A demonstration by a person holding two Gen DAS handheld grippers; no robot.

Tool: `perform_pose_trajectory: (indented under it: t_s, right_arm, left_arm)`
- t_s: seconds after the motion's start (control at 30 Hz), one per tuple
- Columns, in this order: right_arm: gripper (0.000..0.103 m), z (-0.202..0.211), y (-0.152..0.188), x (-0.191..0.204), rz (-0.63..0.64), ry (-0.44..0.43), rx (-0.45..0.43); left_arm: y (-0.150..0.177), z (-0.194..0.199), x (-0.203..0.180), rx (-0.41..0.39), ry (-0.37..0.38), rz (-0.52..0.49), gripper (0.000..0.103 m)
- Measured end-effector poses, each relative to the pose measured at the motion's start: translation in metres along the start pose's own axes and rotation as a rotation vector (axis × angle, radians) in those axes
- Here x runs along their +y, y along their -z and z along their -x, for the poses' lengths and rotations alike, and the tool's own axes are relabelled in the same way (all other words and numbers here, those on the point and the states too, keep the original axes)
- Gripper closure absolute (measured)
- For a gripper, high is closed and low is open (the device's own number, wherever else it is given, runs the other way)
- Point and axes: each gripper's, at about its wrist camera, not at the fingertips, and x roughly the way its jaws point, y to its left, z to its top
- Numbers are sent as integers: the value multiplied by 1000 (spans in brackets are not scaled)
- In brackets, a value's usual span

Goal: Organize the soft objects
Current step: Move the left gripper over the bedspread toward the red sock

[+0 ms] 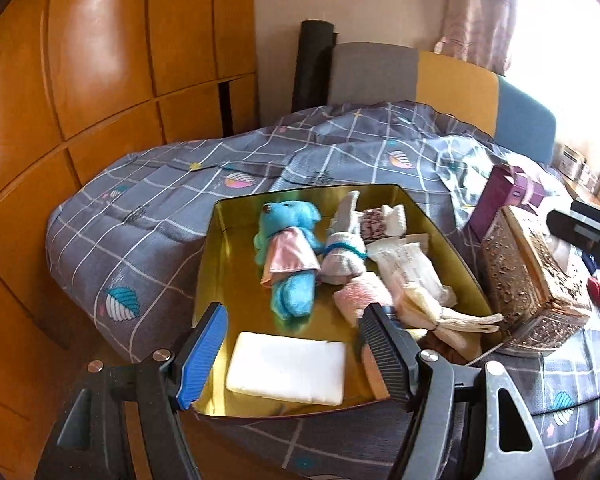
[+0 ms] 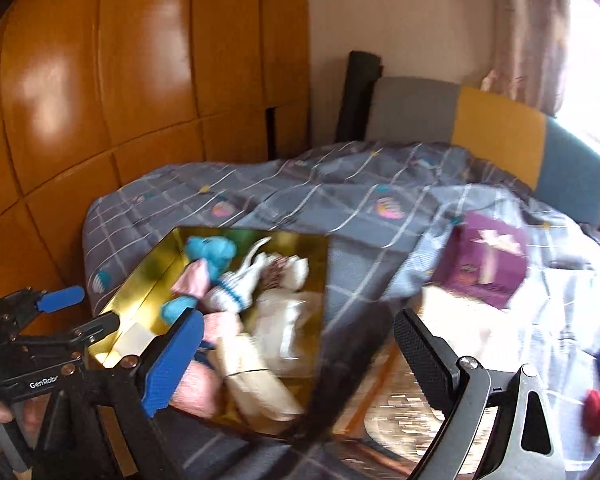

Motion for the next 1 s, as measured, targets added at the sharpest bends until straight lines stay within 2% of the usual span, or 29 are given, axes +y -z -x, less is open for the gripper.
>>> perform_pose_trajectory:
  t_s: [0.3, 0.6, 0.8, 1.0]
  right_arm:
    - [4, 42, 4, -74, -69, 149, -58]
    - [4, 80, 27, -168, -166, 360, -42]
    - [4, 101, 55, -242, -237, 546, 0]
    - [4, 120, 104, -323, -384, 760, 42]
  left_arm:
    - [-6, 9, -38, -16, 45, -94, 32]
    - [-18, 25, -82, -61, 103, -211, 32]
    - [-26, 33, -116, -85, 138, -288, 32]
    - [-35, 42, -158, -109, 184, -382, 32]
